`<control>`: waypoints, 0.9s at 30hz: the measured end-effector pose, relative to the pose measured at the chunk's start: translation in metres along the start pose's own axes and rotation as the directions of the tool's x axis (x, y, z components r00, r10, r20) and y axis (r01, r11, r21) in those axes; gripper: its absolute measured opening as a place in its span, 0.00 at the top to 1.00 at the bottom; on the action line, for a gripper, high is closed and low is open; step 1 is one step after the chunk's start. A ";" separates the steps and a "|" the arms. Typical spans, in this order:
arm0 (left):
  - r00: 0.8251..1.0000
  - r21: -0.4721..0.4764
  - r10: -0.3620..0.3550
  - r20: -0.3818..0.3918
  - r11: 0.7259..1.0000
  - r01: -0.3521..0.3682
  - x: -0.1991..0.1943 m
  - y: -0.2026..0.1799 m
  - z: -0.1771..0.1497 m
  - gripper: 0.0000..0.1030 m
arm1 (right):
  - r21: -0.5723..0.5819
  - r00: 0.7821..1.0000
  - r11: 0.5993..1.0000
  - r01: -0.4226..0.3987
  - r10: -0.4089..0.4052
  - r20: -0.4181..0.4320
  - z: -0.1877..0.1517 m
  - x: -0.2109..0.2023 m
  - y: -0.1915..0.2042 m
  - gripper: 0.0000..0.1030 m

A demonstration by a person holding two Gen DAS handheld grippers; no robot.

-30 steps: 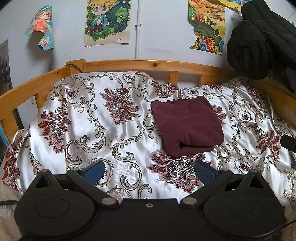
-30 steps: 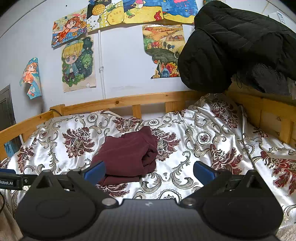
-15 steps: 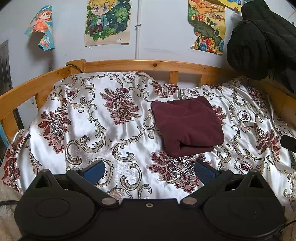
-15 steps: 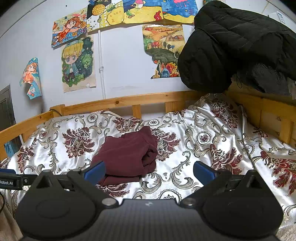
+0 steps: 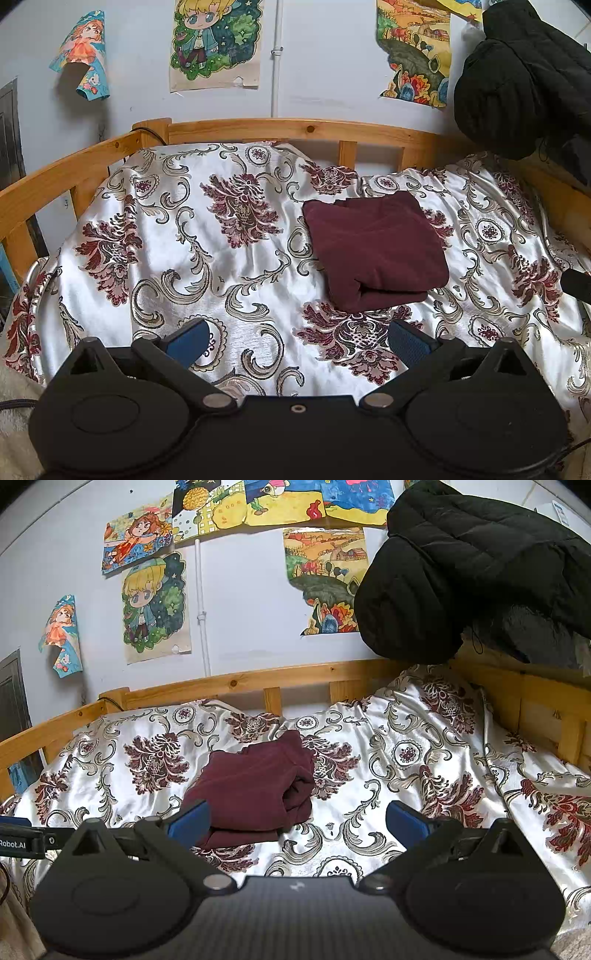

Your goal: Fold small clothes

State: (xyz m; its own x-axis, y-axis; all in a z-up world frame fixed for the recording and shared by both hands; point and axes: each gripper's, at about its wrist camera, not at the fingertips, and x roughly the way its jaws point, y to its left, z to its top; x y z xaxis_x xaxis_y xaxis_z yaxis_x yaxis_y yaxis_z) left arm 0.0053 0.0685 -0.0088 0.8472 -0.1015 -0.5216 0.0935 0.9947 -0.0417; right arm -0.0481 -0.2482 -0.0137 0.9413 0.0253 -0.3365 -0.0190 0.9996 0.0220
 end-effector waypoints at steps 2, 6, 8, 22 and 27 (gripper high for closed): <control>1.000 0.001 0.000 0.000 1.000 0.000 0.000 0.000 0.000 0.01 | 0.000 1.000 1.000 0.000 0.000 0.000 0.000 0.000 0.000 0.00; 1.000 -0.001 0.001 -0.003 1.000 -0.001 0.000 -0.001 0.000 0.01 | 0.000 1.000 1.000 0.000 0.000 -0.001 0.000 0.000 0.000 0.00; 1.000 -0.005 0.001 -0.006 1.000 -0.001 0.000 0.000 -0.001 0.01 | 0.000 1.000 1.000 0.000 0.000 0.000 0.000 0.000 0.000 0.00; 0.999 0.032 0.034 -0.035 0.999 -0.033 0.001 -0.006 -0.001 0.01 | -0.001 1.000 1.000 0.000 0.000 0.000 0.000 0.000 0.000 0.00; 0.998 0.040 0.040 -0.039 0.998 -0.038 0.002 -0.007 -0.002 0.01 | 0.000 1.000 1.000 0.001 -0.001 0.000 0.000 0.000 0.000 0.00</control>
State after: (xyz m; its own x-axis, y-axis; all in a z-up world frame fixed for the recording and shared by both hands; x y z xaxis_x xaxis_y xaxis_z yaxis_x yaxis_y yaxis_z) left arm 0.0051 0.0617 -0.0110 0.8294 -0.0612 -0.5552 0.0817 0.9966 0.0123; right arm -0.0480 -0.2478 -0.0136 0.9414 0.0242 -0.3364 -0.0178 0.9996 0.0220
